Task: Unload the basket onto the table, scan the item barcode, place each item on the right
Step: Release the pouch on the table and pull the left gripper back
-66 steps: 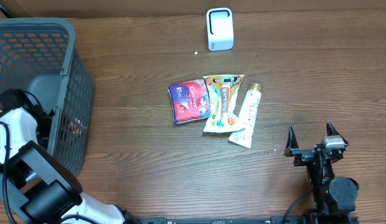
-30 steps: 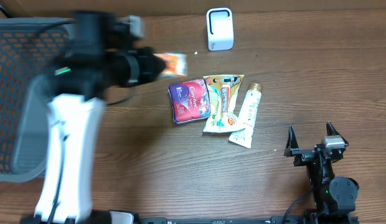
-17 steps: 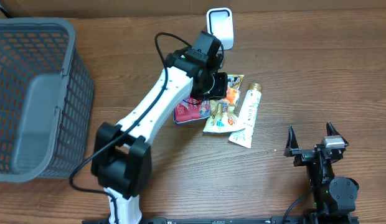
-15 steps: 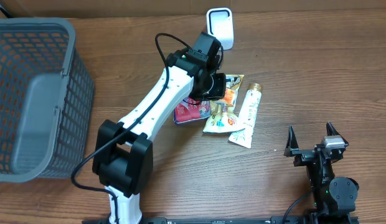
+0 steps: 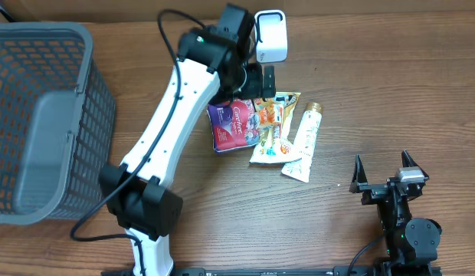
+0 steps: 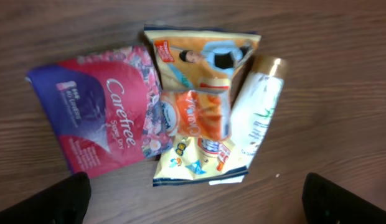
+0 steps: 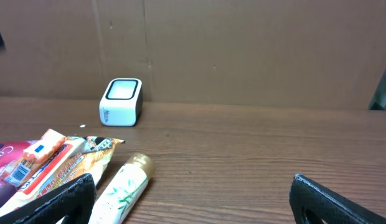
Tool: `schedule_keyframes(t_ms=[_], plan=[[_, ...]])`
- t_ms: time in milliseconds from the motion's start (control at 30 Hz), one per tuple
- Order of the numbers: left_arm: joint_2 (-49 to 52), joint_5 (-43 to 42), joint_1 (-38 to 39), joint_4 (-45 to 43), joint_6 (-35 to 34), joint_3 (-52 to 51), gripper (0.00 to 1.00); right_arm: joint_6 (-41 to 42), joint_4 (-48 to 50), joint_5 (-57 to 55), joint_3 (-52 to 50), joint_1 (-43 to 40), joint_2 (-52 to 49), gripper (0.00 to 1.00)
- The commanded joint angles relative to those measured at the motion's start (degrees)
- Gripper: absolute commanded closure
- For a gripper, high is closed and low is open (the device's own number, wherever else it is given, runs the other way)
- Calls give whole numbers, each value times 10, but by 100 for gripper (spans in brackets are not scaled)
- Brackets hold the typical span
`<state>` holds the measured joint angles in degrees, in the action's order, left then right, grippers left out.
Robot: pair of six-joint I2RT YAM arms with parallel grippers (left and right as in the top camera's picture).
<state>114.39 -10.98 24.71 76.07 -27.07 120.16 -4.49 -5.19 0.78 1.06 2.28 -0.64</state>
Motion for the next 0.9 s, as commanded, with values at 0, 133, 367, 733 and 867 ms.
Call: schedule_keyframes(t_ms=[0, 133, 367, 733, 867], plan=[[-44, 53, 0, 60, 0, 89, 0, 0, 3, -5, -6, -1, 5, 0], [-126, 52, 1, 111, -17, 120, 0, 0, 3, -5, -6, -1, 5, 0], [-236, 74, 5, 207, -24, 115, 0, -1, 3, -5, -6, -1, 5, 0], [-403, 92, 168, 207, -81, -76, 0, -1, 3, -5, -6, -1, 5, 0], [-402, 91, 173, 207, -81, -89, 0, 0, 3, -5, -6, -1, 5, 0]])
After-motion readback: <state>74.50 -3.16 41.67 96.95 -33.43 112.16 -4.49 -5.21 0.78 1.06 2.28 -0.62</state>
